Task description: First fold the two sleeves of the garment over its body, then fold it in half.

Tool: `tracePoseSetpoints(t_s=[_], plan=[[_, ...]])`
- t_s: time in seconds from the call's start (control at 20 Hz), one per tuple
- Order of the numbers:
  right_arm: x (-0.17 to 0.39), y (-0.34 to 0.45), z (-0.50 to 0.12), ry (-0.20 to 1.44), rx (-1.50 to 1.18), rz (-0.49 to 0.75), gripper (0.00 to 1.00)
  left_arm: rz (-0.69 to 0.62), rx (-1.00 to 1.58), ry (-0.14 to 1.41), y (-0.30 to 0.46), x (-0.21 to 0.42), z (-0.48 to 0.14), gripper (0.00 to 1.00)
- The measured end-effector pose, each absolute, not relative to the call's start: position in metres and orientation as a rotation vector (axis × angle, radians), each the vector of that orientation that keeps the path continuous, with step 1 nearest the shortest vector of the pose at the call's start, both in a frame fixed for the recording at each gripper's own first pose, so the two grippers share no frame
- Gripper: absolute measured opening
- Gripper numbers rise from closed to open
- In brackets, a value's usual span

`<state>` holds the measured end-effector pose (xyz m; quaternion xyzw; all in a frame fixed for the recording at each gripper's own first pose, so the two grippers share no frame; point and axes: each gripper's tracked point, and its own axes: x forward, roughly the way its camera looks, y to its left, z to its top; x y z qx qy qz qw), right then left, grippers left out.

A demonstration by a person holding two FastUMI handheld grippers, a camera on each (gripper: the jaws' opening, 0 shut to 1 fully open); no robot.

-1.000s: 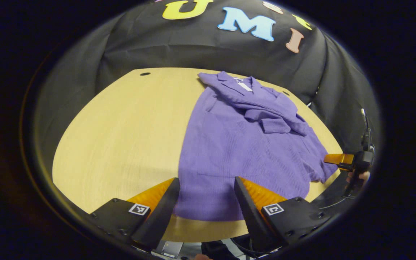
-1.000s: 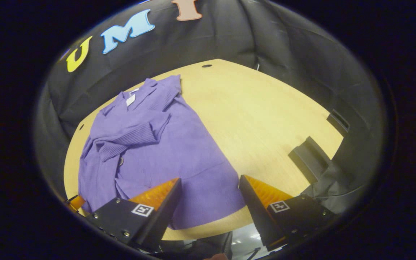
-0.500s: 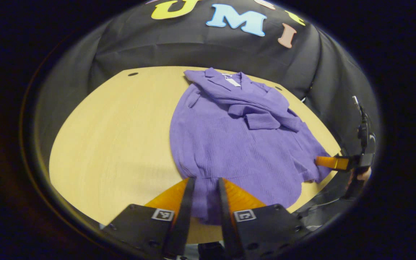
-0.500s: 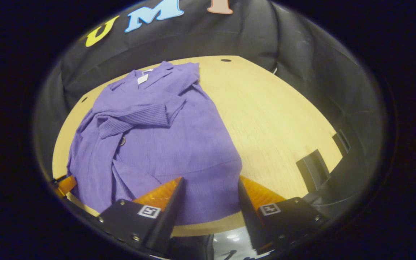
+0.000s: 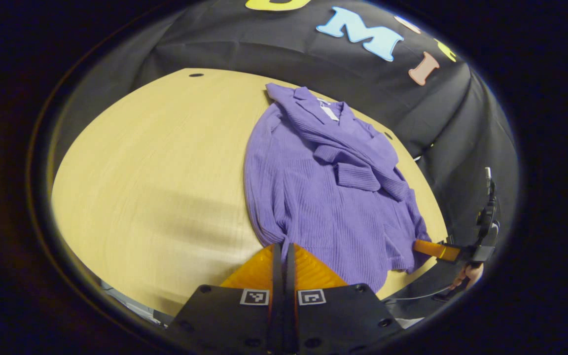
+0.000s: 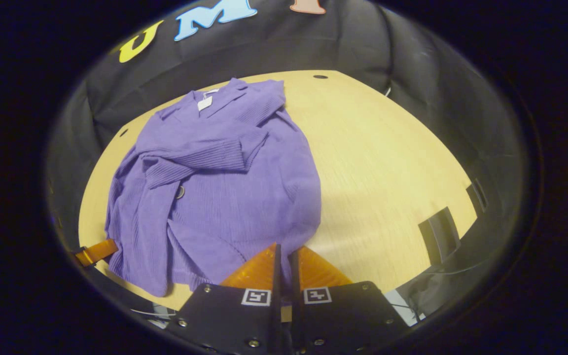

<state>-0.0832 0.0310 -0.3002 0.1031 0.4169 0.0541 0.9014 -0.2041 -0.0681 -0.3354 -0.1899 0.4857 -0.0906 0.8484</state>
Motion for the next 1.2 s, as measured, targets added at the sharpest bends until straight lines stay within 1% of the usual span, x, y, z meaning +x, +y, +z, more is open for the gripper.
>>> tracePoseSetpoints(t_s=[0.05, 0.1, 0.25, 0.35, 0.55, 0.85, 1.0, 1.2], plan=[[-0.084, 0.031, -0.297, 0.866, 0.223, 0.124, 0.04, -0.188, -0.414, 1.027, -0.067, -0.203, -0.332, 0.06], [-0.082, 0.029, -0.290, 0.857, 0.242, 0.132, 0.04, -0.185, -0.428, 1.024, -0.067, -0.201, -0.327, 0.07], [-0.071, 0.028, -0.259, 0.809, 0.292, 0.177, 0.04, -0.179, -0.473, 0.991, -0.067, -0.189, -0.302, 0.07], [-0.058, 0.025, -0.233, 0.759, 0.283, 0.216, 0.03, -0.175, -0.499, 0.943, -0.069, -0.174, -0.276, 0.06], [-0.022, 0.029, -0.181, 0.680, 0.285, 0.322, 0.03, -0.162, -0.529, 0.830, -0.081, -0.133, -0.222, 0.06], [0.030, 0.043, -0.112, 0.566, 0.289, 0.483, 0.03, -0.150, -0.481, 0.685, -0.110, -0.072, -0.155, 0.07], [0.056, 0.044, -0.090, 0.521, 0.293, 0.504, 0.03, -0.168, -0.466, 0.630, -0.119, -0.037, -0.126, 0.07], [0.101, 0.045, -0.057, 0.459, 0.346, 0.478, 0.03, -0.195, -0.425, 0.568, -0.119, 0.021, -0.101, 0.07]])
